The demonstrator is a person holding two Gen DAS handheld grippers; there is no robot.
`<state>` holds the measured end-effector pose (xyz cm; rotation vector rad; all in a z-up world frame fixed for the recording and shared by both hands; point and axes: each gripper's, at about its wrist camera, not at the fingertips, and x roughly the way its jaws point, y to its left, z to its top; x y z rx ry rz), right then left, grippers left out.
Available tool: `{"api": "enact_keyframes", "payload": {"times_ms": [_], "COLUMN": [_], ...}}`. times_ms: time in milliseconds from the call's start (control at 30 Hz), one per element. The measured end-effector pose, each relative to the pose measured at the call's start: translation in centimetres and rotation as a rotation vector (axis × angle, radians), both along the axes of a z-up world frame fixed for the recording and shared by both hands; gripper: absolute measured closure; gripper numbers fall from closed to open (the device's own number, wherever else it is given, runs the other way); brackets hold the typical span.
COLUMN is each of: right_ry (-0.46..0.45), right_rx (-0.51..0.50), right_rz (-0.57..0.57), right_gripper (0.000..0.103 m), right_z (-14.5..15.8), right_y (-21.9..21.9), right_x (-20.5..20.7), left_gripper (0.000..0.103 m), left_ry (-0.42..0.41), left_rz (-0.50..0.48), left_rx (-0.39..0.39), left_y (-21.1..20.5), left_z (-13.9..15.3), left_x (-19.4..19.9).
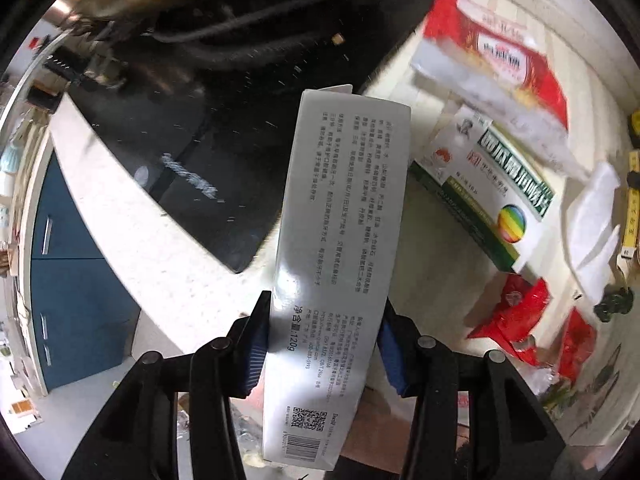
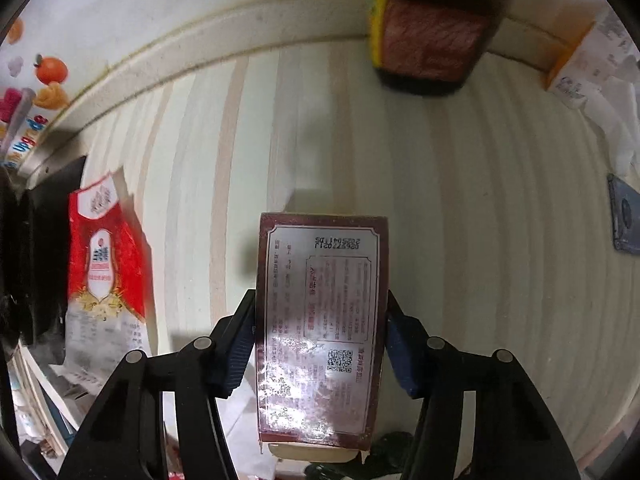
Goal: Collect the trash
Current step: 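Carry both boxes to the grey bin and open both tools to drop them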
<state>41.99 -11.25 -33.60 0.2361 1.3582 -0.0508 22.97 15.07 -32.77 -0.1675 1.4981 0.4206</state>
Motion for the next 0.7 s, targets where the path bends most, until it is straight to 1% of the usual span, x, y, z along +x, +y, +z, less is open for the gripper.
{"api": "enact_keyframes", "payload": {"times_ms": [100,233,267,300,367,433,500,567,700], "right_ry": [-0.057,-0.139,-0.157,-0.173,-0.196,-0.216,-0.231,-0.220,-0.178], "right_rx": [0.001,0.035,0.046,0.056,0.082,0.102,0.115,0.133,0.191], "right_rz": [0.018,0.070,0.089,0.110,0.159,0.222,0.301,0.400,0.556], "right_gripper": [0.043,0.043,0.043,0.043,0.043,0.043,0.043,0.043,0.043], "right_z": [2.2,6.4,7.5,8.4,10.2,11.8,13.5,14.0,13.9], "right_y": [-0.3,0.5,1.1,1.7,3.3,4.5,6.7,9.7,15.7], "right_x": [-1.3,-3.5,-4.4,-5.2,-6.7,-8.4,-10.6,-13.3,-18.8], "left_gripper": [0.059,0.059,0.059,0.059,0.059,0.059,0.059,0.059,0.059], "left_ry": [-0.062,-0.159,-0.182,-0.197,-0.239,-0.269,-0.296,-0.313,-0.311], "left_rz": [0.015,0.046,0.054,0.060,0.084,0.113,0.154,0.205,0.331], "left_rx": [0.021,0.034,0.040,0.045,0.056,0.054,0.052,0.038,0.017], "left_y": [-0.1,-0.3,-0.2,0.8,1.7,4.4,6.2,8.8,12.7], "left_z": [3.0,7.8,9.1,9.4,11.4,12.0,12.7,12.2,11.2], "left_x": [-1.8,-5.3,-6.2,-6.4,-8.1,-9.0,-11.9,-14.1,-20.8]}}
